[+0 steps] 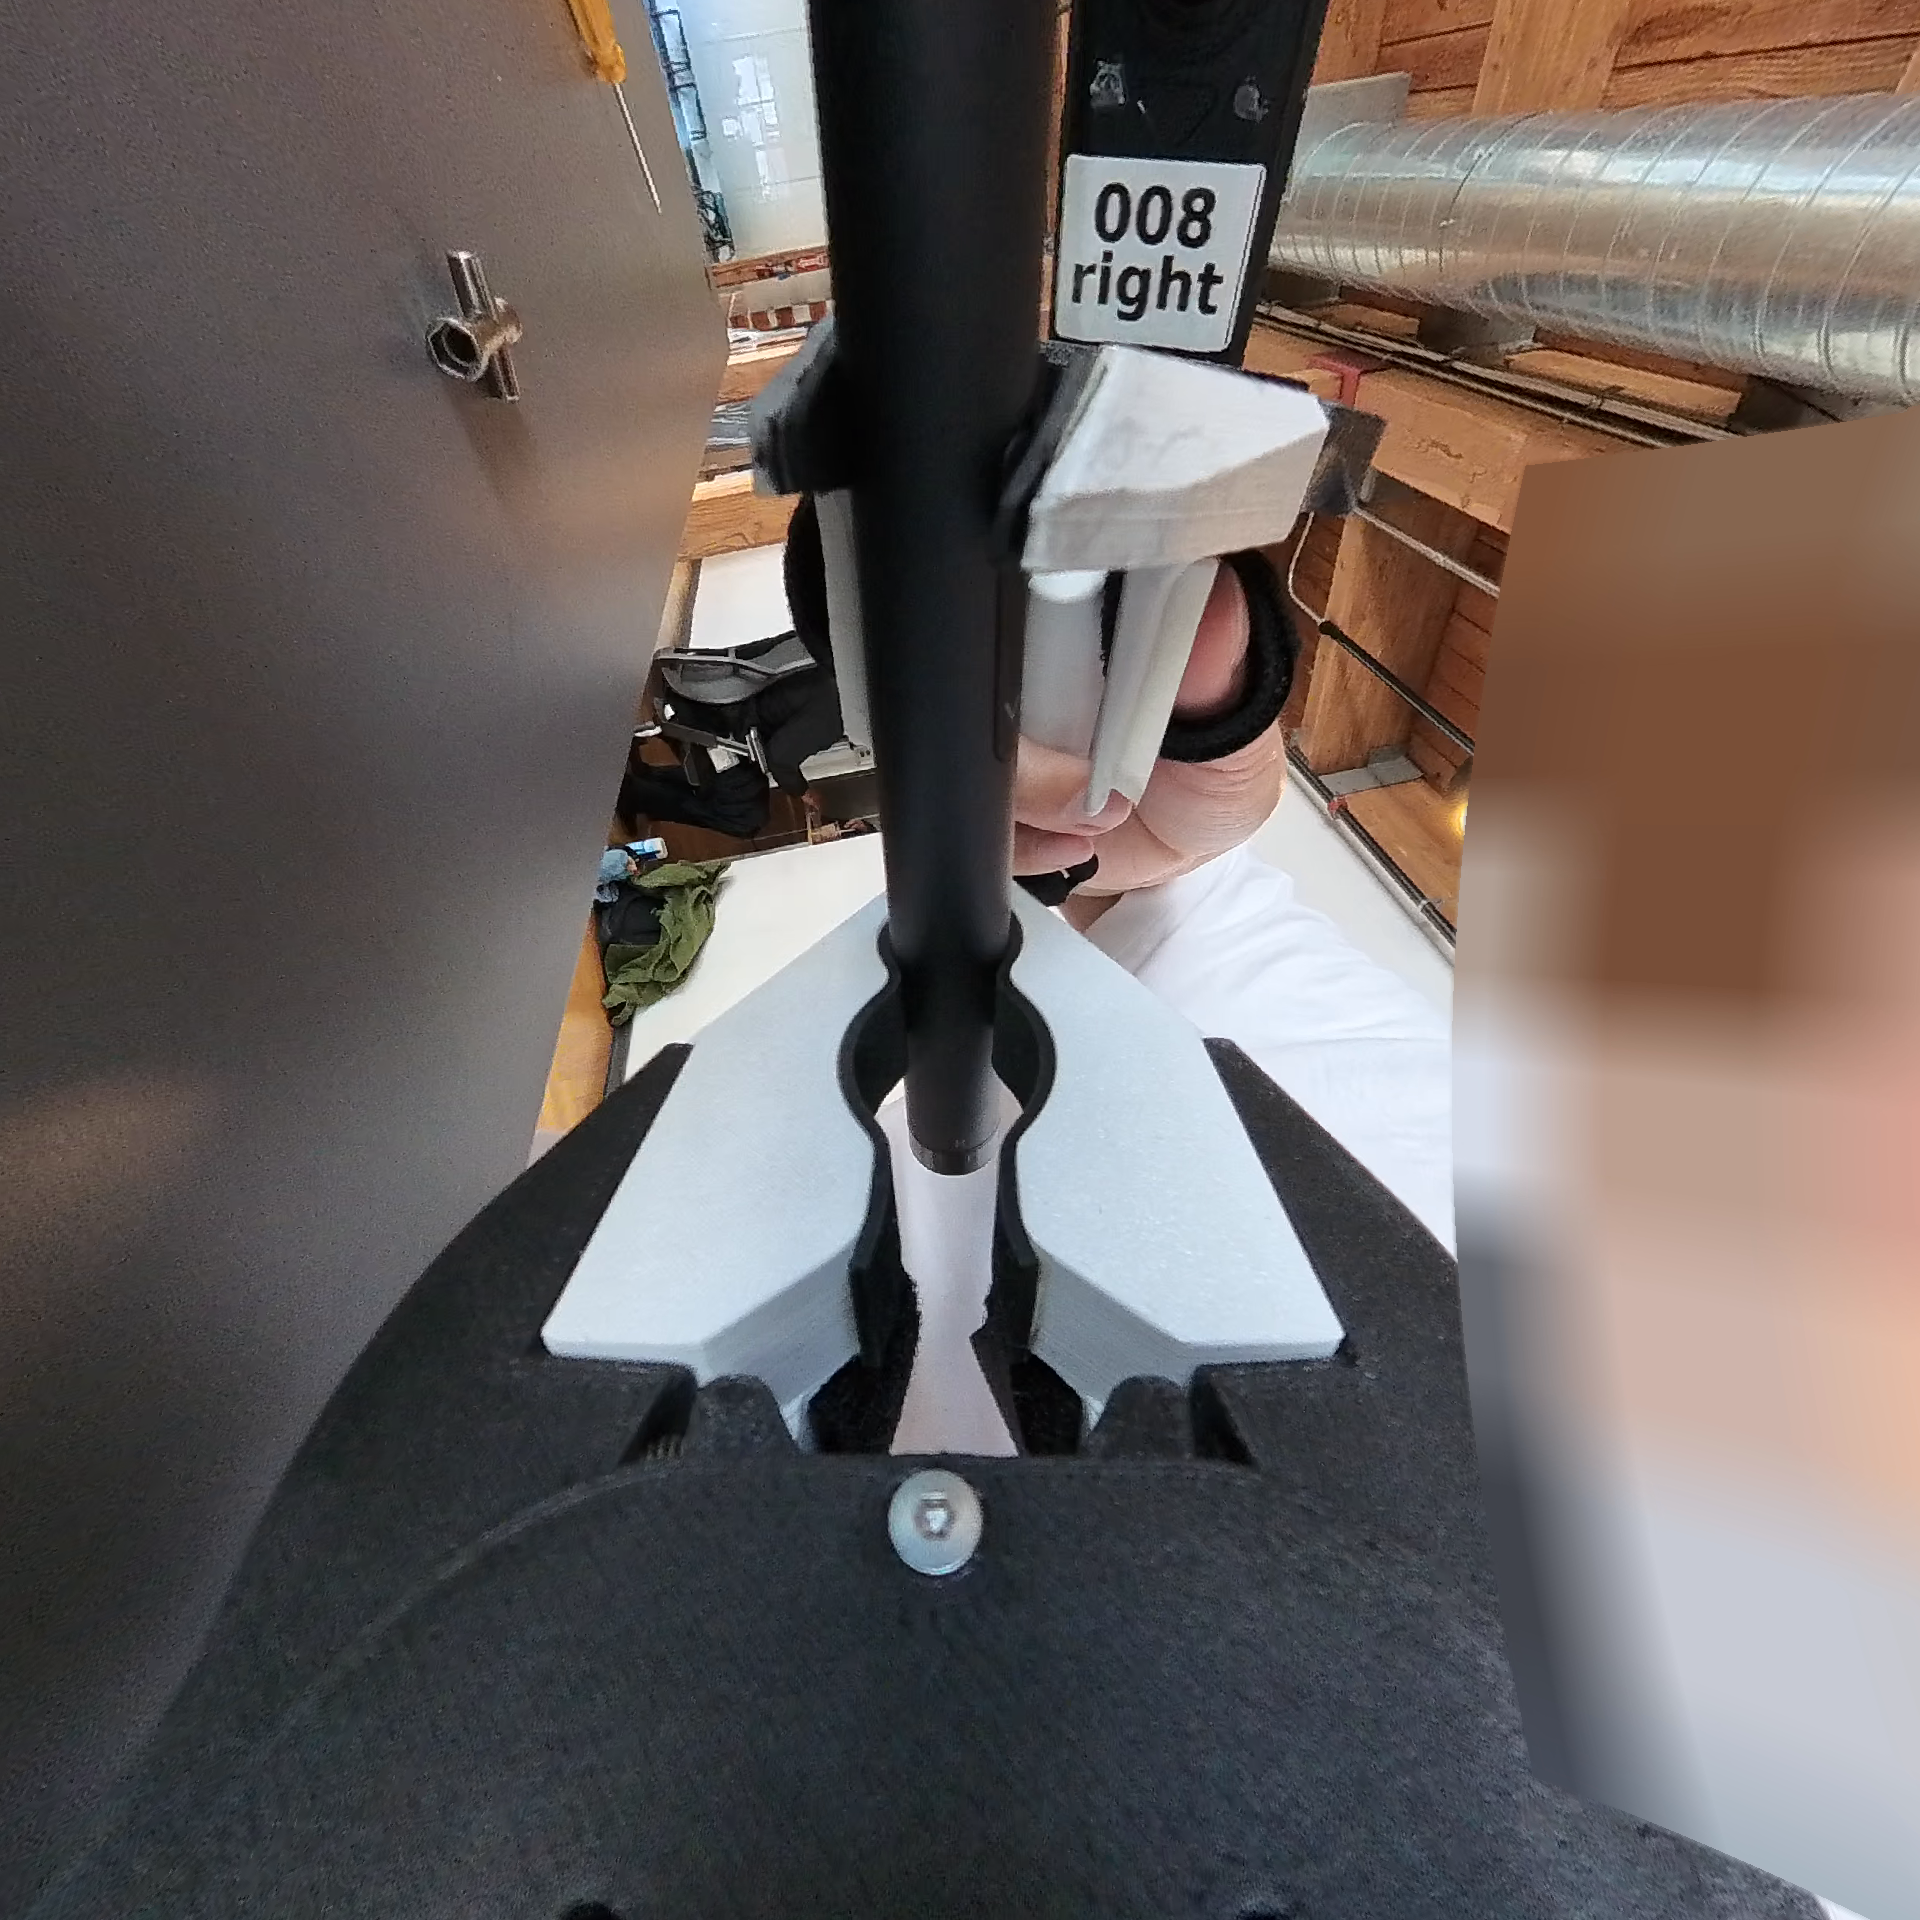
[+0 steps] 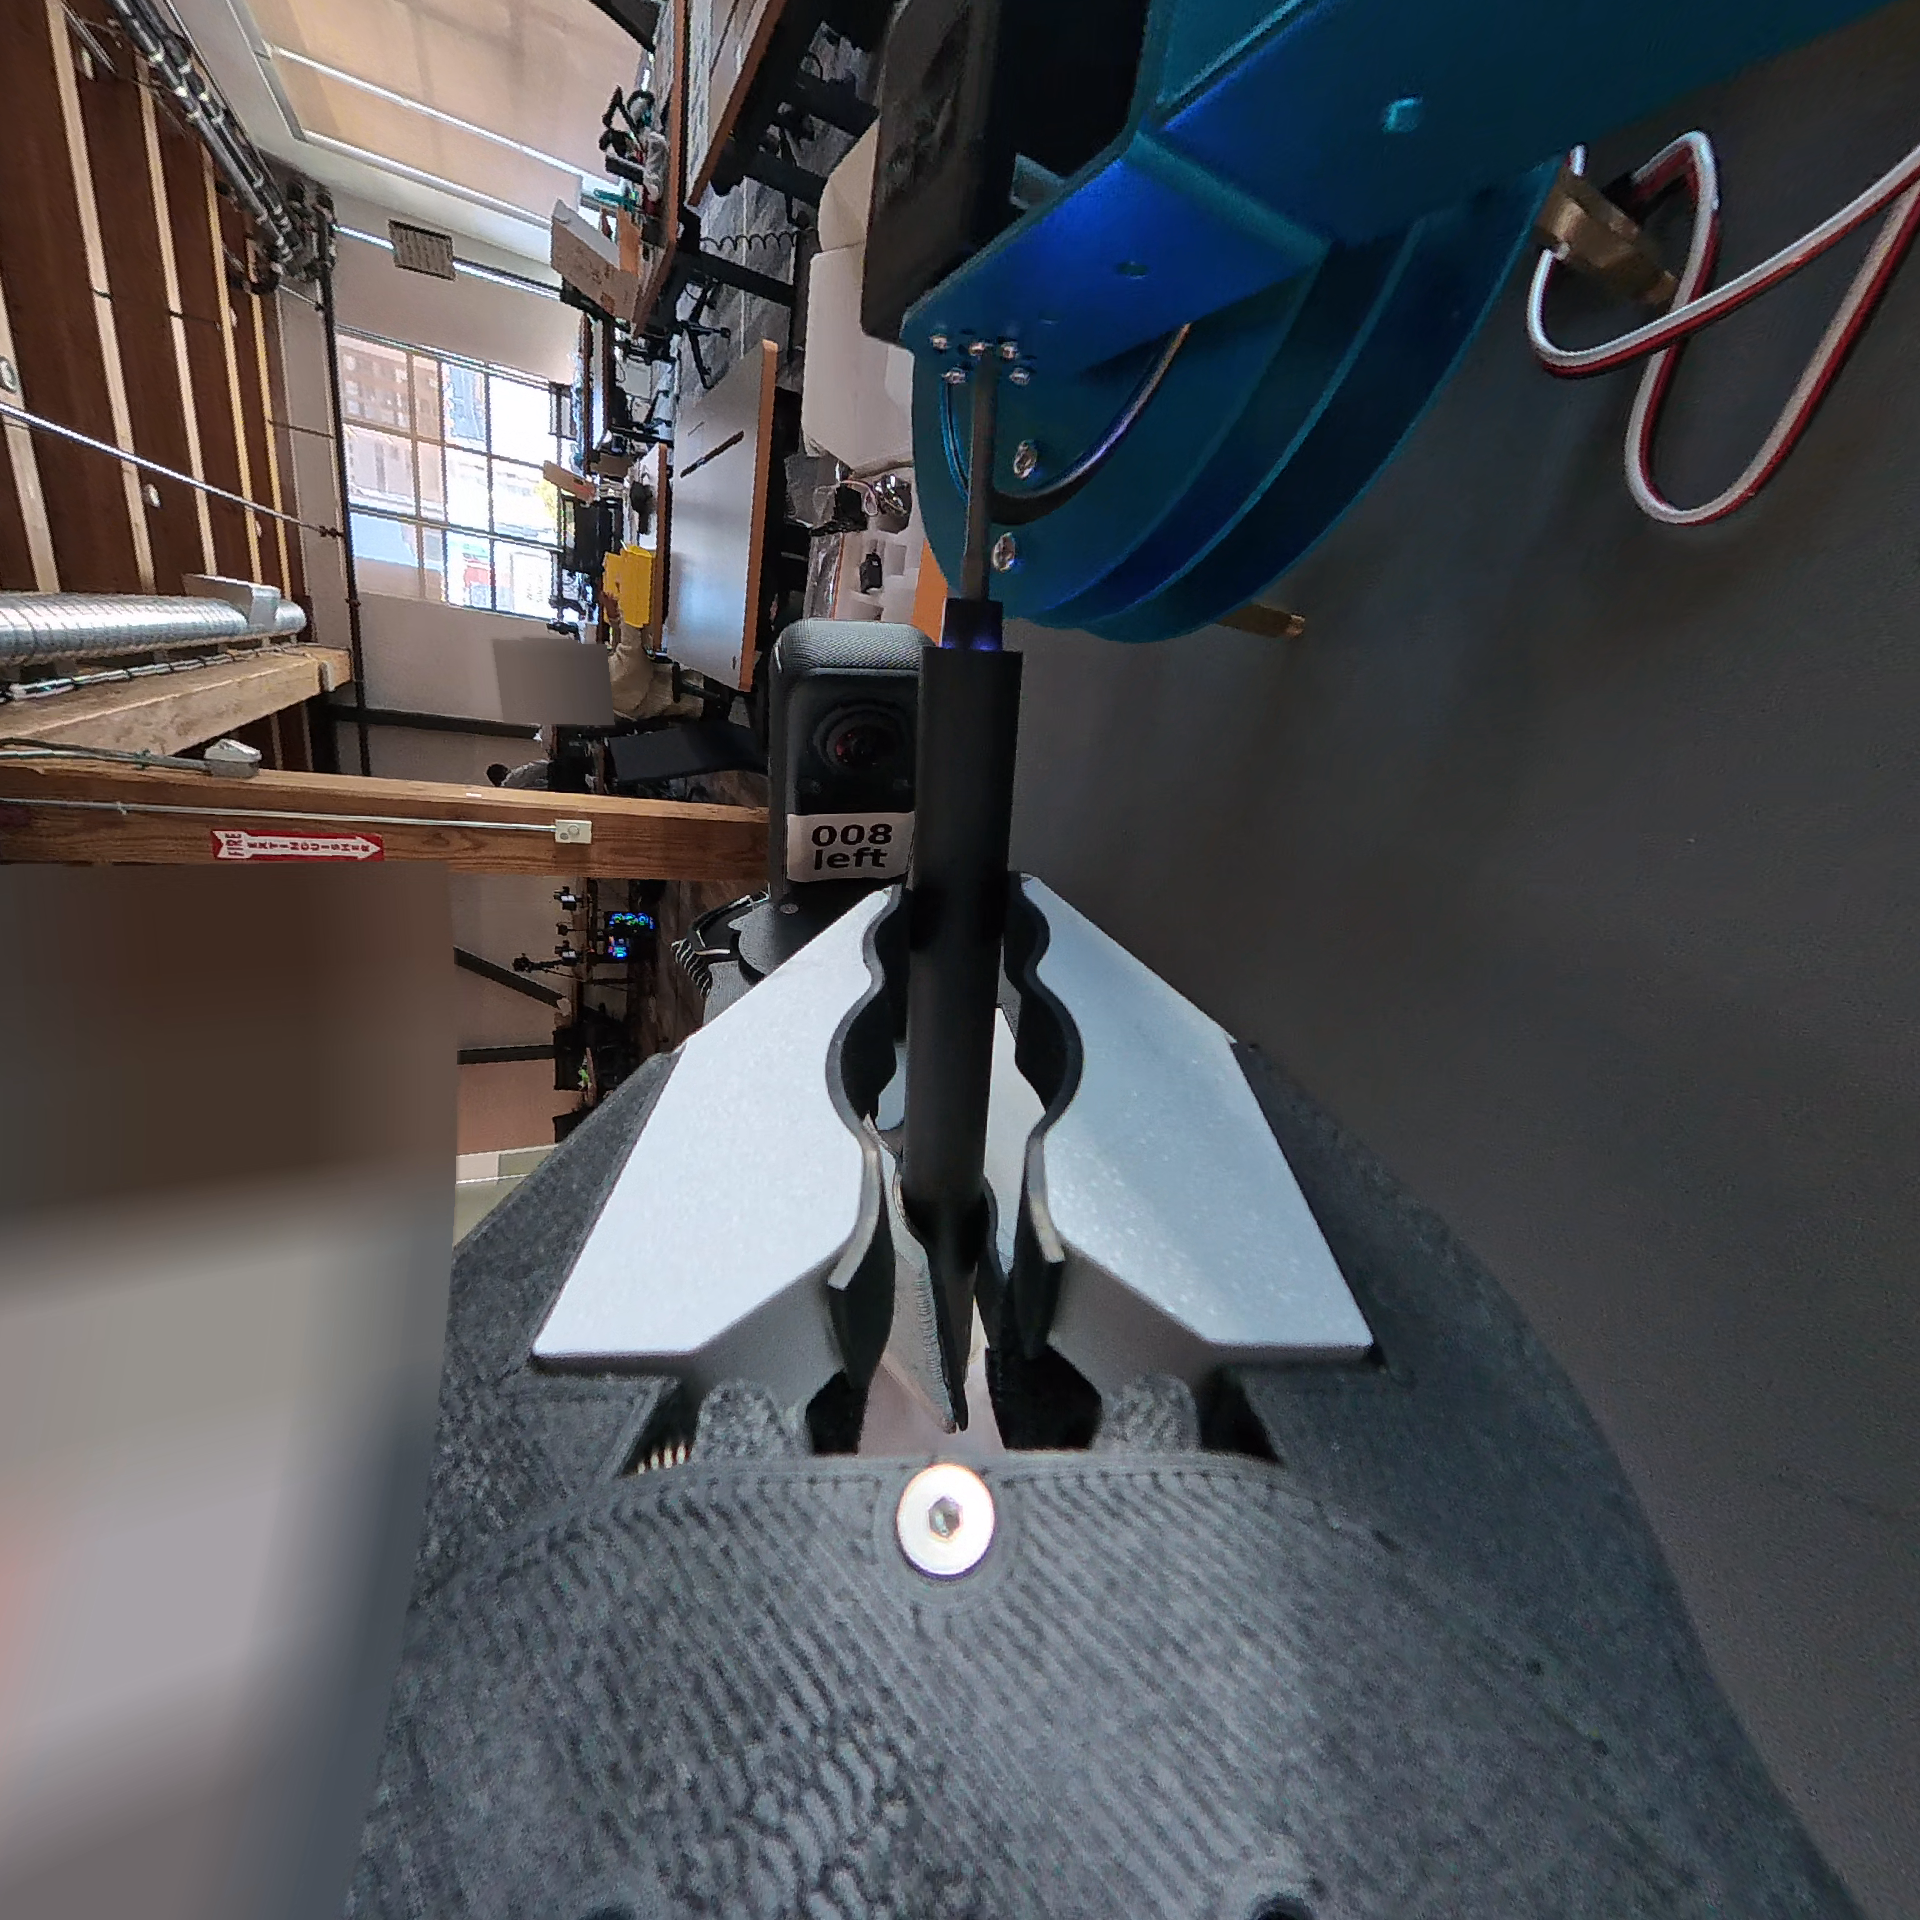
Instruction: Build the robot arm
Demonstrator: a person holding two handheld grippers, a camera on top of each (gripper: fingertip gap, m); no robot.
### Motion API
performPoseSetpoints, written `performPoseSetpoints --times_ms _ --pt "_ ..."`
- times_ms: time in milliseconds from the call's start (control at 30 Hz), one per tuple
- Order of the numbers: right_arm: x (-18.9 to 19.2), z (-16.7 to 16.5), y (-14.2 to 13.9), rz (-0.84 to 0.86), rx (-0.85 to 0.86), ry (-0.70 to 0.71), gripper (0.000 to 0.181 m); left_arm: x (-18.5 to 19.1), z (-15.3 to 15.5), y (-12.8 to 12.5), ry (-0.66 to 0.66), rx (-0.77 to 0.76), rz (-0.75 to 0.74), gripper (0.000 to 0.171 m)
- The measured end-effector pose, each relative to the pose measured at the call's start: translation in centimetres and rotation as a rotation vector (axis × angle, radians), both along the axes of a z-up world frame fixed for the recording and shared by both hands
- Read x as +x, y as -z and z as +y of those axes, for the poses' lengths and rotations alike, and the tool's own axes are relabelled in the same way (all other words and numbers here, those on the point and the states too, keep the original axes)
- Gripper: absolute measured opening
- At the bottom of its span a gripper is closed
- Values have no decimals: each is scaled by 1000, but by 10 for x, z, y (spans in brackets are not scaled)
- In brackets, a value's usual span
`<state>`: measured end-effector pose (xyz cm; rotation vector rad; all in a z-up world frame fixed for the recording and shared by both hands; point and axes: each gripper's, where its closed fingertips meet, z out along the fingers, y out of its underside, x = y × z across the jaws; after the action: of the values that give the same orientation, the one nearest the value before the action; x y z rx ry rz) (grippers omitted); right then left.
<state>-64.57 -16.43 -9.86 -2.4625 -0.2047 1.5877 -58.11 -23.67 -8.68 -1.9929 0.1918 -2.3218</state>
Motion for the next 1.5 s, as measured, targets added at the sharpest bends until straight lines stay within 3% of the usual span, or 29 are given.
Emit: performPoseSetpoints --times_ms 1200,1500 --pt "2 5 0 30 -10 6 16 1 4 -3 -6 -21 -44 8" --pt "3 10 -4 222 -87 47 16 3 8 -5 -12 -25 -60 8"
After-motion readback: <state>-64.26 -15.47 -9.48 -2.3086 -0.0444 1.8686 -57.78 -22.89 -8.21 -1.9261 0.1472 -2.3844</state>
